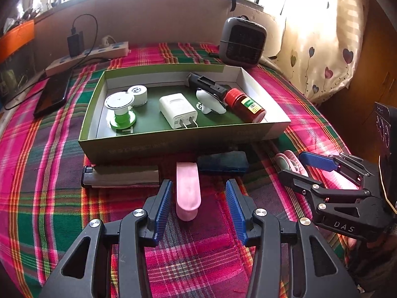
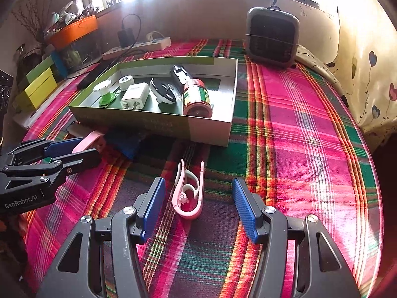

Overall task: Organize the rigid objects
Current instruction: 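Close the right gripper on the pink-white hook while the left closes on the pink clip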

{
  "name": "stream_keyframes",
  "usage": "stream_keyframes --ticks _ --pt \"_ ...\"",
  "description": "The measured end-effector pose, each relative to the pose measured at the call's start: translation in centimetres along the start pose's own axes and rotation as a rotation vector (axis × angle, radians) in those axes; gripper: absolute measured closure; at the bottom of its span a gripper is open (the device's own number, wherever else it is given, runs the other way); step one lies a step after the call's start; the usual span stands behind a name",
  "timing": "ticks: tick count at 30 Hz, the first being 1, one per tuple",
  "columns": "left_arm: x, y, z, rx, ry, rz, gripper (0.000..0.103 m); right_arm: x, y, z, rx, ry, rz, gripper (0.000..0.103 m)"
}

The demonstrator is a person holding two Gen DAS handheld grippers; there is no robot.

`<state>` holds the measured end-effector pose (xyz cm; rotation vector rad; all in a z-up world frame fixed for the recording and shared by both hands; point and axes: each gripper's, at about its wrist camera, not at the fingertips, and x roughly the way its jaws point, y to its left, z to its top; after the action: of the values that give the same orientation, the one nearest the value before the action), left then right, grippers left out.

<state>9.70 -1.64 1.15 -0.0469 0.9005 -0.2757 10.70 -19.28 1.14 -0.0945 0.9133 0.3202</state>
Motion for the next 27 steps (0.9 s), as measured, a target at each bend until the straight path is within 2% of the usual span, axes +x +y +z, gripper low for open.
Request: stream_keyframes --ticks 21,27 --pt "0.74 -0.03 0.08 0.001 0.0 0.028 0.06 0.18 0.11 0.09 -0.021 0.007 -0.027 0.046" --pt "0.7 0.15 0.06 -0.004 -0.001 0.046 0.068 0.12 0.08 0.02 -0.022 0.007 -0.031 0.046"
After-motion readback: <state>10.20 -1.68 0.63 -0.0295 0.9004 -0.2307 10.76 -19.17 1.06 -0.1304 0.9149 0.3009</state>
